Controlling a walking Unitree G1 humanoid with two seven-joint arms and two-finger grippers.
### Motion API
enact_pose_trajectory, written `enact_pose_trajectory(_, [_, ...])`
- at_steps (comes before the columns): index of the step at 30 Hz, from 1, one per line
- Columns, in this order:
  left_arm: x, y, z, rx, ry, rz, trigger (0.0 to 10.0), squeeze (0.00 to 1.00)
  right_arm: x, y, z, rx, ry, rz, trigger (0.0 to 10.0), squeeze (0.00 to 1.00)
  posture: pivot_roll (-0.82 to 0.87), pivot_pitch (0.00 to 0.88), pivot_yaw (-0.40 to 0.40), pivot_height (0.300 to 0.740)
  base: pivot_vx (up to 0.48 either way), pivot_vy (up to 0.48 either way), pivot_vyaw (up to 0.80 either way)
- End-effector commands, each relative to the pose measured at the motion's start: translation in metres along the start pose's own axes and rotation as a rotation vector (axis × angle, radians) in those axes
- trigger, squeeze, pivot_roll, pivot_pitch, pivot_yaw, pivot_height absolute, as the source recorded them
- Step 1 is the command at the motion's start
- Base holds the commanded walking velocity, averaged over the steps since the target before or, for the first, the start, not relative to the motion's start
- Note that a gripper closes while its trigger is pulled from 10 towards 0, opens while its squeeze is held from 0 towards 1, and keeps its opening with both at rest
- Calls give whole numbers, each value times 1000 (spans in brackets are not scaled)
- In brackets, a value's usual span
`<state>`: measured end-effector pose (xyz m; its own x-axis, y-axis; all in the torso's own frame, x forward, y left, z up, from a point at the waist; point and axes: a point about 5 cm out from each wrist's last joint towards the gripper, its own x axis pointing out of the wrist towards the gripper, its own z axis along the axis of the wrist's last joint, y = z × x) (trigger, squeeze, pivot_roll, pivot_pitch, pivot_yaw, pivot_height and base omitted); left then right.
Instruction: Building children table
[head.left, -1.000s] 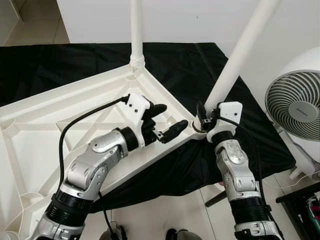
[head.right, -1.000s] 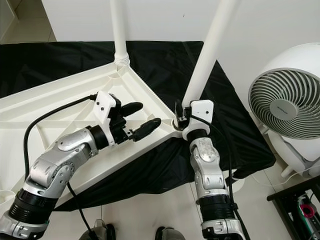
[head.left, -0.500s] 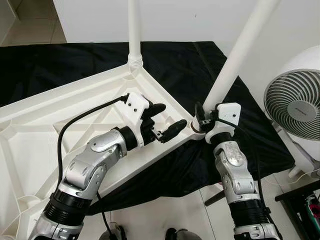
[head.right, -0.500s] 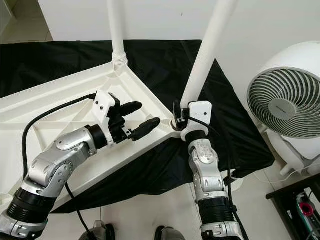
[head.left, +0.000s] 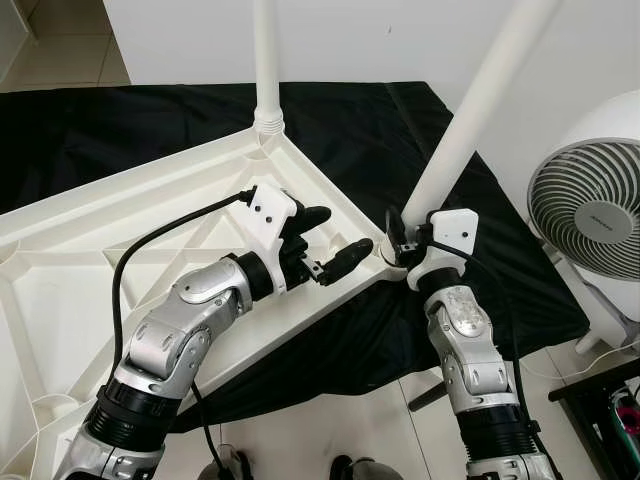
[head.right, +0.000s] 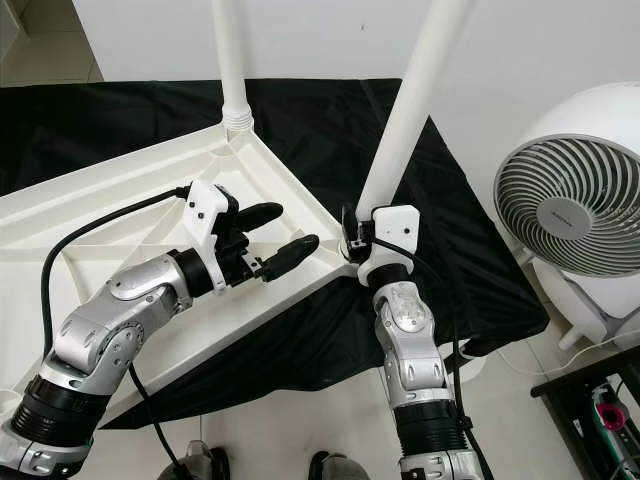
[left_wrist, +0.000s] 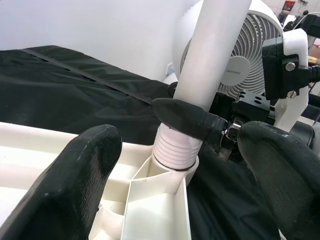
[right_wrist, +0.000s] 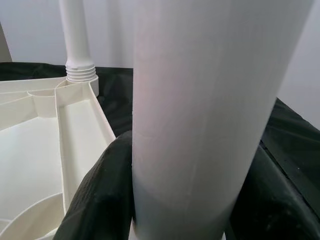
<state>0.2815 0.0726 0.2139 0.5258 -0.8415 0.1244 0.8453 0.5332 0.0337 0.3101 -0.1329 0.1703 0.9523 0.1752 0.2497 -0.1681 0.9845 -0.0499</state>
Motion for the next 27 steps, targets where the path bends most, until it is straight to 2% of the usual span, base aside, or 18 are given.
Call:
enact_pose_trajectory(1, [0, -6, 2, 2, 4, -92, 10000, 0, -11, 2, -27, 26, 138, 4, 10000, 0, 74, 153, -44, 740, 0, 0, 0])
enact_pose_trajectory(12, [-1, -5, 2, 1, 8, -97, 10000, 0, -20, -4, -31, 41, 157, -30, 10000, 0, 74, 164, -32, 740, 0, 0, 0])
enact_pose_trajectory(20, [-1, -5, 4, 3, 13, -105, 10000, 0, -32, -4, -25, 33, 15, -4, 10000, 0, 79, 168, -21, 740, 0, 0, 0])
enact_pose_trajectory(27, [-2, -5, 5, 1, 14, -106, 10000, 0, -37, -3, -25, 21, -16, 9, 10000, 0, 80, 172, -16, 740, 0, 0, 0])
